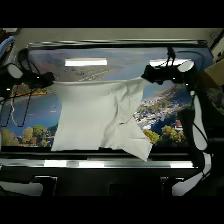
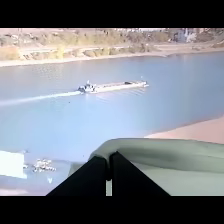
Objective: Fold the clothes and pants, and hang the long-sleeved shirts on hangers.
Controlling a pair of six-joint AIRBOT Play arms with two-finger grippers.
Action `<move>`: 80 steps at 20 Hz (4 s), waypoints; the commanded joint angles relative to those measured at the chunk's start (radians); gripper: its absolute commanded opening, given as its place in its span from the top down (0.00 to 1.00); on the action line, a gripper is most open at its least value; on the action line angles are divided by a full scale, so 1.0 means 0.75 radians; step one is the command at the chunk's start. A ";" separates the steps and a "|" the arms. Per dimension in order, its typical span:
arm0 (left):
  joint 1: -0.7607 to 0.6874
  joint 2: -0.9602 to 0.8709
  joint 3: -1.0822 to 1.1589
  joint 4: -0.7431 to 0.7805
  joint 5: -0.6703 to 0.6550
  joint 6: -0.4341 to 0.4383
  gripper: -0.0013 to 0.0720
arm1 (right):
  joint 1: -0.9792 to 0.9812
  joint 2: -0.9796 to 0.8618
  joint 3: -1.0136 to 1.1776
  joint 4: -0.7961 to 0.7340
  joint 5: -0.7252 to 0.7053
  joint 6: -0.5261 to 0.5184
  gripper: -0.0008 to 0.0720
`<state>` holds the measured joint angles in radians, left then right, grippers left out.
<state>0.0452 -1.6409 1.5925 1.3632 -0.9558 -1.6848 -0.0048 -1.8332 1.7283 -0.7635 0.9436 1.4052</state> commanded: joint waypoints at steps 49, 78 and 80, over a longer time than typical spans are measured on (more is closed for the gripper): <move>0.728 0.728 -1.299 -0.557 -0.499 0.563 0.00 | -0.343 0.726 -1.640 0.027 0.217 -0.643 0.49; 0.594 0.505 -1.377 -0.603 -0.146 0.606 0.96 | -0.343 0.743 -1.670 0.285 0.290 -0.713 0.94; 0.594 0.523 -1.355 -0.636 -0.167 0.607 0.96 | -0.343 0.808 -1.662 0.327 0.312 -0.744 0.94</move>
<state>0.5030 -1.2499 0.5621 0.9169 -1.0828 -1.2297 -0.2626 -1.2667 0.4763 -0.5484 1.1522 0.8669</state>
